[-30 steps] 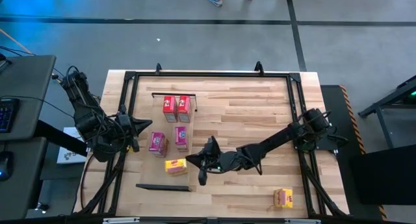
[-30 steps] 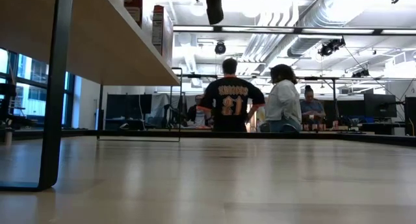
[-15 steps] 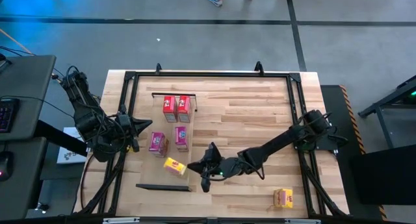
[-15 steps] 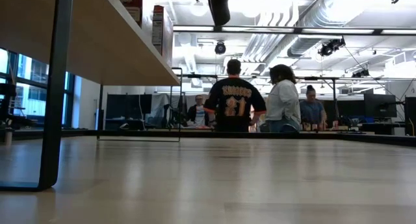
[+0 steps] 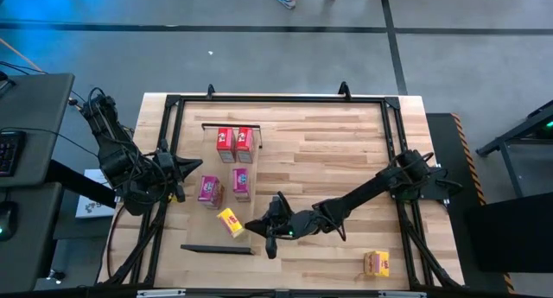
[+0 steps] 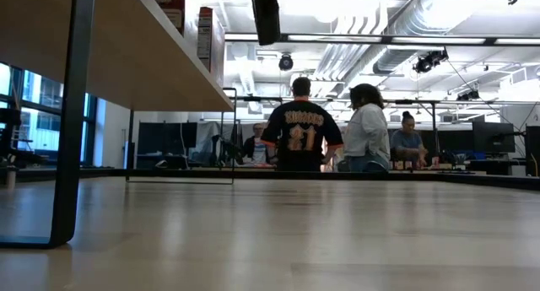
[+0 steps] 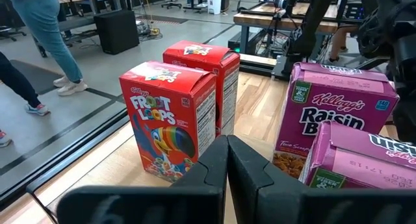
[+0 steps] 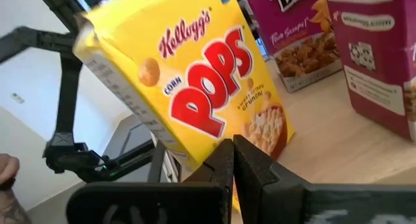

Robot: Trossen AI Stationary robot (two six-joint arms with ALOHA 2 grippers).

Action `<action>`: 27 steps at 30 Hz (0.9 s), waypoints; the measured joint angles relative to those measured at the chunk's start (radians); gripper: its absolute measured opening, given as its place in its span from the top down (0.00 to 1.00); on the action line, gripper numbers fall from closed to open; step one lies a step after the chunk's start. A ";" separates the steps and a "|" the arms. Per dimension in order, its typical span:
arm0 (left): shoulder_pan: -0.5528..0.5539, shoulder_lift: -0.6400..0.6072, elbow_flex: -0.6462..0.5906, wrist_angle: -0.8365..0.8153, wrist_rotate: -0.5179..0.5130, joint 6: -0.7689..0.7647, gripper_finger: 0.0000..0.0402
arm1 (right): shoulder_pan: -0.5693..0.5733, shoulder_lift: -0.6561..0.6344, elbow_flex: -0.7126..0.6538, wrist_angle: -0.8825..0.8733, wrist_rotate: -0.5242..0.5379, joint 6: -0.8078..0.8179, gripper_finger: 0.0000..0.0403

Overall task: Stack cereal on shelf
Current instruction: Put the top yellow cereal box on the shelf

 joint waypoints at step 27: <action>0.000 0.000 0.000 0.000 0.005 0.000 1.00 | -0.007 0.177 0.406 -0.399 0.007 -0.072 1.00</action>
